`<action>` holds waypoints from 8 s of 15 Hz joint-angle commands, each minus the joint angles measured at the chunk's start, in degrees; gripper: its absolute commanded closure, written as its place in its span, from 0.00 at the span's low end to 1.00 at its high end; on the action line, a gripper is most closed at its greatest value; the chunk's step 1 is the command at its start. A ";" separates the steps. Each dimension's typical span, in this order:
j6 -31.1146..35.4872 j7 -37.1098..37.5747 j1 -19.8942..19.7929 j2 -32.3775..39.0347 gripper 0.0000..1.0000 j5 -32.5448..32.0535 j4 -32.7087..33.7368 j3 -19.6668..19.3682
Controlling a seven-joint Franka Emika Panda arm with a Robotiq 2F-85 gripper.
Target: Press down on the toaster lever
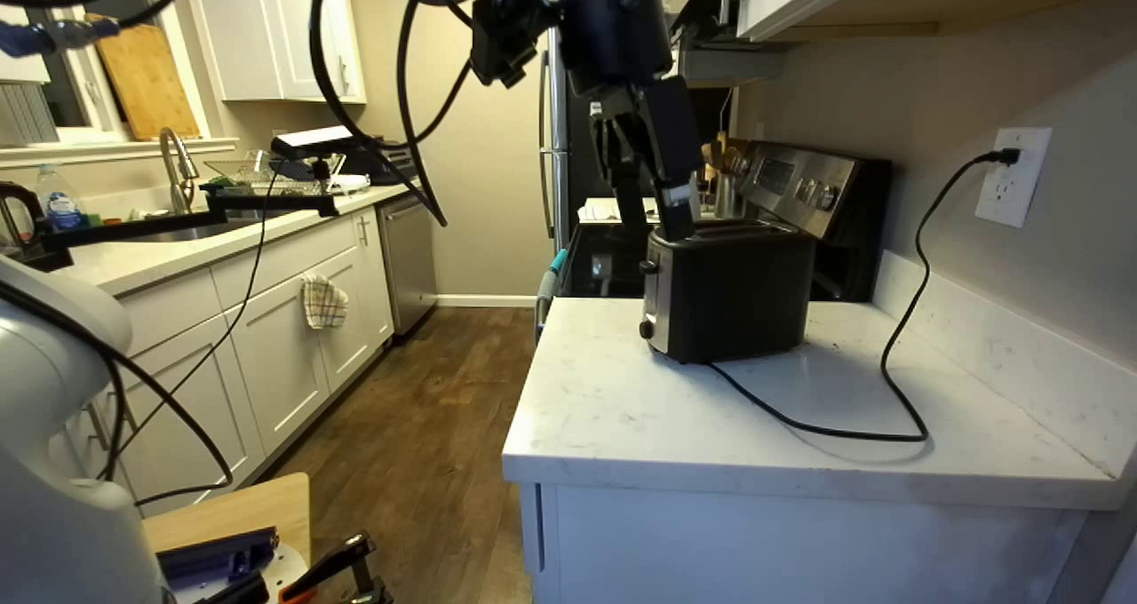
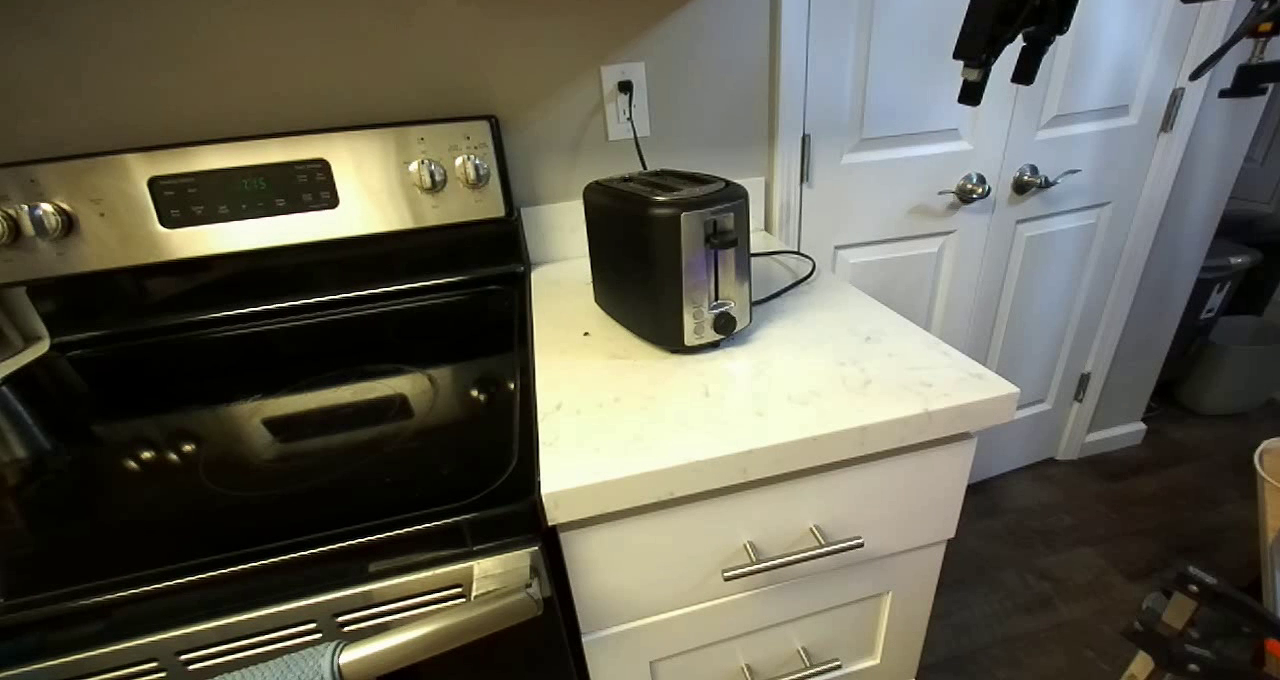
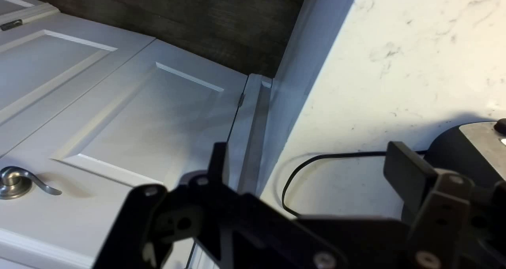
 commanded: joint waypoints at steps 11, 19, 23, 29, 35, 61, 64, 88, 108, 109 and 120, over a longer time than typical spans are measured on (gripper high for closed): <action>-0.16 0.23 0.77 0.03 0.00 -0.32 0.13 -0.65; 1.53 0.56 0.64 2.01 0.00 1.30 1.28 -2.78; 4.65 0.56 2.83 3.23 0.00 3.13 1.54 -1.62; 9.83 2.92 7.37 8.59 0.00 5.83 5.93 2.61; 11.05 6.96 10.63 16.64 0.00 4.55 12.00 6.95; 12.03 14.00 14.48 30.67 1.00 3.86 21.80 6.82; 11.70 13.70 14.63 31.66 1.00 4.34 22.94 6.38; 11.64 13.65 16.69 31.44 1.00 5.87 19.92 6.45; 12.09 12.52 16.16 32.09 1.00 5.49 19.34 5.29; 12.08 12.38 16.10 32.24 1.00 5.60 19.37 5.16; 13.42 12.10 15.99 33.45 1.00 6.31 19.12 4.91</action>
